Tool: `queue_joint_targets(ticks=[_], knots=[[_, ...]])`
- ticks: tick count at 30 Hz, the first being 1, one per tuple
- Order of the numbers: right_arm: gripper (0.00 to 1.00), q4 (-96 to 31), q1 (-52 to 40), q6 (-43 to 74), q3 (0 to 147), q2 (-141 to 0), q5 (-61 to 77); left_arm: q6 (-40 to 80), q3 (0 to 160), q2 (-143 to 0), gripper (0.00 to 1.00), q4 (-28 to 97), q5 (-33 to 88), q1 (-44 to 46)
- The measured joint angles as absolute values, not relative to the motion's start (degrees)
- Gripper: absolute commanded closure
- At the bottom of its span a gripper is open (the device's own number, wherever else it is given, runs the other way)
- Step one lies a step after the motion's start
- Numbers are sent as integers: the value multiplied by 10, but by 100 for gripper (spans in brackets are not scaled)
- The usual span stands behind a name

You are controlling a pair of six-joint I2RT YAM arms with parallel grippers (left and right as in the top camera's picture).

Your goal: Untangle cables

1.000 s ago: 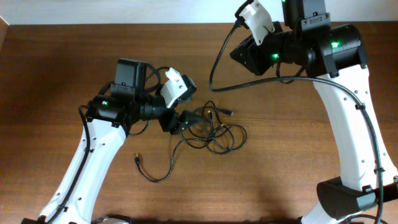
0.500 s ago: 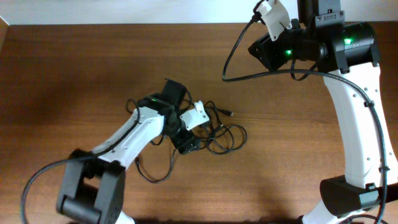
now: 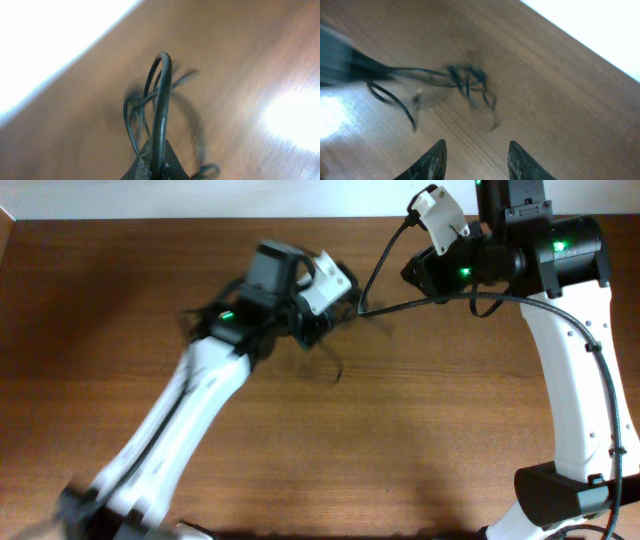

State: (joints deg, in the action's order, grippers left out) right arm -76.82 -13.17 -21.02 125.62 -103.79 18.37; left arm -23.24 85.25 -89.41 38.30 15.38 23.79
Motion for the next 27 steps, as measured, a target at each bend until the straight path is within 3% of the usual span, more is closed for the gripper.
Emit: queue_joint_targets(ticks=[3,9,12,17,21,27], knots=[[52,-778,-118,-221,1256,-1051,215,-223,873,-768,91,383,142,237],[52,-794,-109,-397,1236,-1071,452,-218,873,-662,90,343,128,237],[52,-823,-115,-498,1184,-1071,517,-217,873,-636,76,303,102,237],[52,-774,-146,-584,1039,-1082,524,-187,873,-635,72,320,85,237],[52,-662,-223,-591,939,-1139,524,-100,873,-630,67,307,83,237],[51,-558,-325,-398,930,-1180,521,-6,873,-590,66,343,83,237]])
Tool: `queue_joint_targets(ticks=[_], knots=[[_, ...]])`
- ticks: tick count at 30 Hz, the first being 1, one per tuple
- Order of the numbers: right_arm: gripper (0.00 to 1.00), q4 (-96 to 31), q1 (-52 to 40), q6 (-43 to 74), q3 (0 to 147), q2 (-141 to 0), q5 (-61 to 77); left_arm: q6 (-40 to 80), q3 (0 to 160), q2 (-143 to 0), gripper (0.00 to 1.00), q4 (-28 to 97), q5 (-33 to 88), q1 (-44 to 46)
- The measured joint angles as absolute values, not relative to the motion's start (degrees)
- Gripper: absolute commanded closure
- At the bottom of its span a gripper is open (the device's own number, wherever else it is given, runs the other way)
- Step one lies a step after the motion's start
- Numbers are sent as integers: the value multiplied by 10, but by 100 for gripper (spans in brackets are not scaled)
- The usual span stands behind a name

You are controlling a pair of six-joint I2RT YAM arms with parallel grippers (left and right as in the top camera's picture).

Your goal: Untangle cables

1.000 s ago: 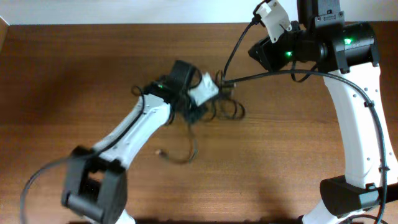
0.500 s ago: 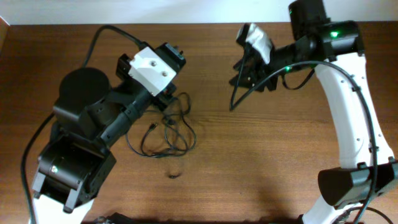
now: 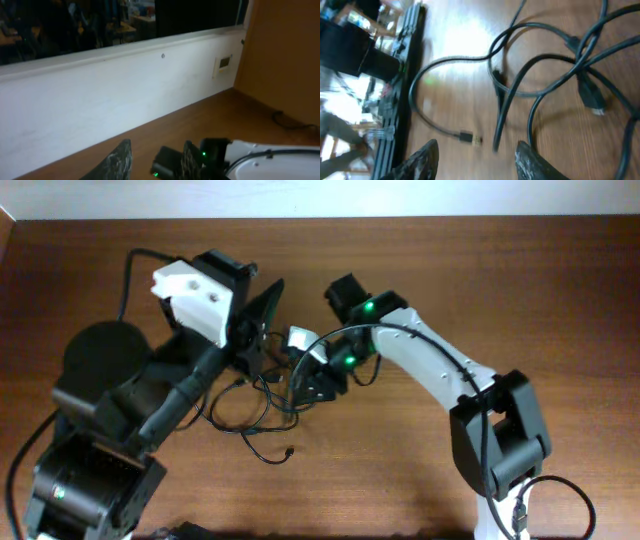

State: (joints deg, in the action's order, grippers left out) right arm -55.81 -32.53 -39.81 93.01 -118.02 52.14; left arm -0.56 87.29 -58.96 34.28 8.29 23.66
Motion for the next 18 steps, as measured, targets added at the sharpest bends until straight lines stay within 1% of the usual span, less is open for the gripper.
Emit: queue_joint_targets(ticks=[2,3,6,8,10,11,12,13,14,15,18], knots=[[52,-510,-352,-290,930,-1180,499,14,873,-585,65,370,83,237],[55,-496,-362,-260,930,-1180,490,23,873,-585,65,383,80,237],[56,-452,-407,-156,930,-1180,414,53,873,-586,64,398,55,237],[55,-443,-434,-126,930,-1181,343,62,873,-586,64,398,48,237],[54,-427,-438,-126,930,-1181,304,67,873,-582,64,398,44,237],[64,-423,-434,-133,930,-1181,295,67,873,-578,64,399,43,237],[81,-422,-430,-138,930,-1181,289,68,873,-575,64,398,42,237],[92,-424,-424,-147,930,-1181,284,68,873,-571,64,398,42,237],[91,-427,-420,-148,930,-1181,281,68,873,-565,64,398,42,237],[81,-426,-417,-151,927,-1181,281,68,873,-563,63,398,42,237],[73,-416,-417,-152,891,-1181,279,68,873,-564,63,399,42,237]])
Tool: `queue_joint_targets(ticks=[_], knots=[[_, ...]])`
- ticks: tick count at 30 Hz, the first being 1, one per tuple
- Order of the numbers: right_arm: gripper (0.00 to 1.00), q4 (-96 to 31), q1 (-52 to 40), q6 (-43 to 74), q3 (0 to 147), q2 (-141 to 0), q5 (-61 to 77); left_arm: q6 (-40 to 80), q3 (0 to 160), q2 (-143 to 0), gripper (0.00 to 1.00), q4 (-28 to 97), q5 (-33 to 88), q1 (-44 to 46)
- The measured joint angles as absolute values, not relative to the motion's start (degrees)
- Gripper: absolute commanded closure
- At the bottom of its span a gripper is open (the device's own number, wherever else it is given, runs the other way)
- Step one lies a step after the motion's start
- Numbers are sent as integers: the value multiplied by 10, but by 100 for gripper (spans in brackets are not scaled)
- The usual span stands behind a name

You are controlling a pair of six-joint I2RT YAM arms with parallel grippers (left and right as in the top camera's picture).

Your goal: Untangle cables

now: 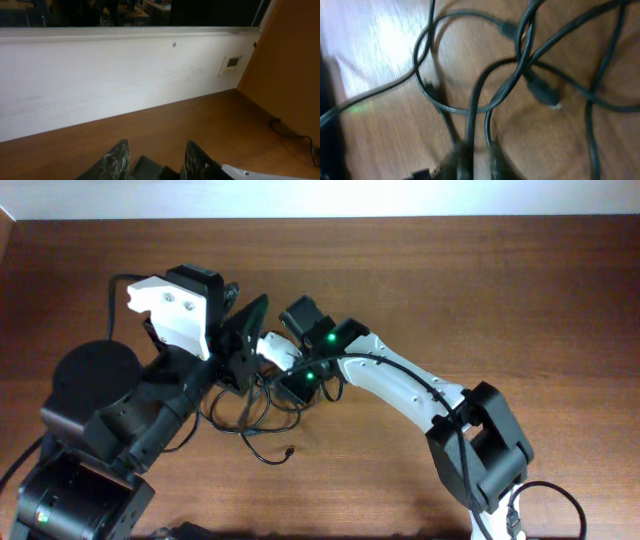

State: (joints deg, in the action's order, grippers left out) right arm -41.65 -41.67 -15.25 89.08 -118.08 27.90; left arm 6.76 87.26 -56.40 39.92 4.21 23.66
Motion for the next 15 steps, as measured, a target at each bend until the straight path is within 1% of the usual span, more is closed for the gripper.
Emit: queue_joint_targets(ticks=[1,2,5,8,9,12,15], knots=[[71,-418,-417,-153,878,-1183,279,68,873,-564,63,399,42,237],[96,-407,-417,-152,862,-1183,281,68,873,-564,64,399,42,237],[96,-392,-417,-152,827,-1184,286,70,873,-564,63,399,42,237],[96,-388,-415,-153,826,-1184,289,70,873,-564,59,399,40,237],[96,-392,-414,-153,830,-1184,293,69,873,-564,59,401,39,237],[96,-412,-396,-155,883,-1181,311,72,873,-566,59,438,21,237],[96,-456,-350,-157,950,-1150,316,71,873,-573,59,491,9,237]])
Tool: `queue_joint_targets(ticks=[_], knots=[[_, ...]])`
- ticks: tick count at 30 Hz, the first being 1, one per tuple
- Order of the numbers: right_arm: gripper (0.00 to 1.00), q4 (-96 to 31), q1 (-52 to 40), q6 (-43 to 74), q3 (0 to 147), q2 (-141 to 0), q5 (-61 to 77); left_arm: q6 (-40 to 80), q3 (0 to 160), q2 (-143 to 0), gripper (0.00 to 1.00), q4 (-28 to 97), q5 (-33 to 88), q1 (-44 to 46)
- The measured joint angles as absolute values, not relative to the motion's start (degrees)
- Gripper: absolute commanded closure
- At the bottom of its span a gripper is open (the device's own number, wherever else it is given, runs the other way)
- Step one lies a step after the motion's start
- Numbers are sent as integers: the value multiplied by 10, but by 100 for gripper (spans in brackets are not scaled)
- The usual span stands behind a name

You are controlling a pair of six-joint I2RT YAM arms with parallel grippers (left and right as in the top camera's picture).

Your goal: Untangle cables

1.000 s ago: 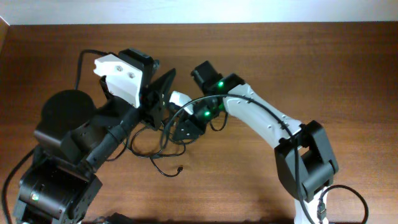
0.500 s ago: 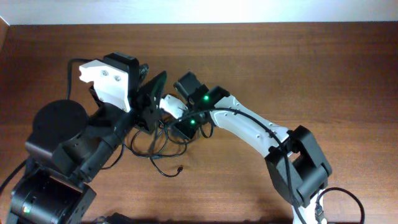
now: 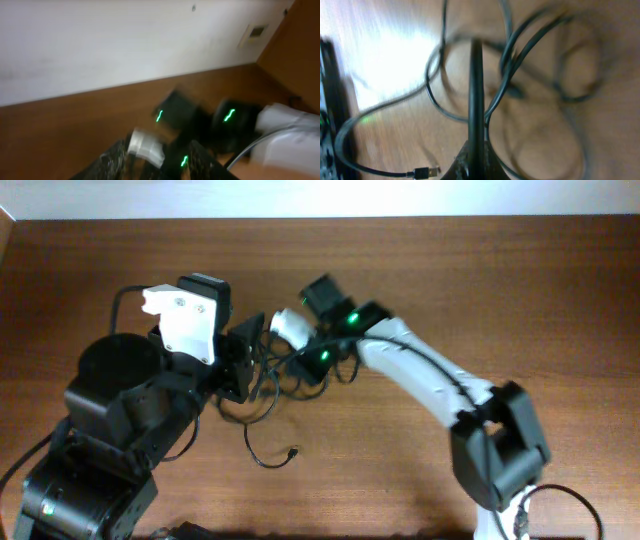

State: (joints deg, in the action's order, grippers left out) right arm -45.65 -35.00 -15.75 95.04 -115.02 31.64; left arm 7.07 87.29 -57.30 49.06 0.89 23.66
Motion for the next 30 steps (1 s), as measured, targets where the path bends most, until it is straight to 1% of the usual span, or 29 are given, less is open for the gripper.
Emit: queue_joint_targets(ticks=[2,3,5,8,11,17,20,21,22,23,25,26,30], knots=[[96,-495,-314,-163,999,-1127,318,69,873,-576,58,529,6,237],[96,-522,-277,-167,1045,-1099,318,69,872,-576,57,539,5,237],[96,-587,-251,-168,1126,-1088,318,69,861,-580,56,540,6,237],[96,-646,-240,-170,1238,-1075,319,65,826,-619,56,530,15,237],[96,-685,-241,-170,1335,-1067,320,21,807,-697,56,499,66,237],[96,-688,-241,-170,1458,-1065,309,-5,805,-809,56,472,132,237],[96,-682,-241,-162,1513,-1065,306,-5,804,-835,55,456,142,237],[96,-681,-241,-153,1526,-1065,305,-6,804,-840,59,446,144,237],[96,-681,-241,-146,1537,-1065,305,-7,804,-844,69,429,145,237],[96,-681,-241,-136,1546,-1064,305,-9,804,-849,68,399,147,237],[96,-681,-241,-121,1553,-1064,318,-20,803,-857,63,358,146,237],[96,-680,-241,-113,1556,-1063,327,-29,803,-862,62,338,146,237],[96,-676,-241,-90,1570,-1061,361,-42,803,-883,60,293,146,237]])
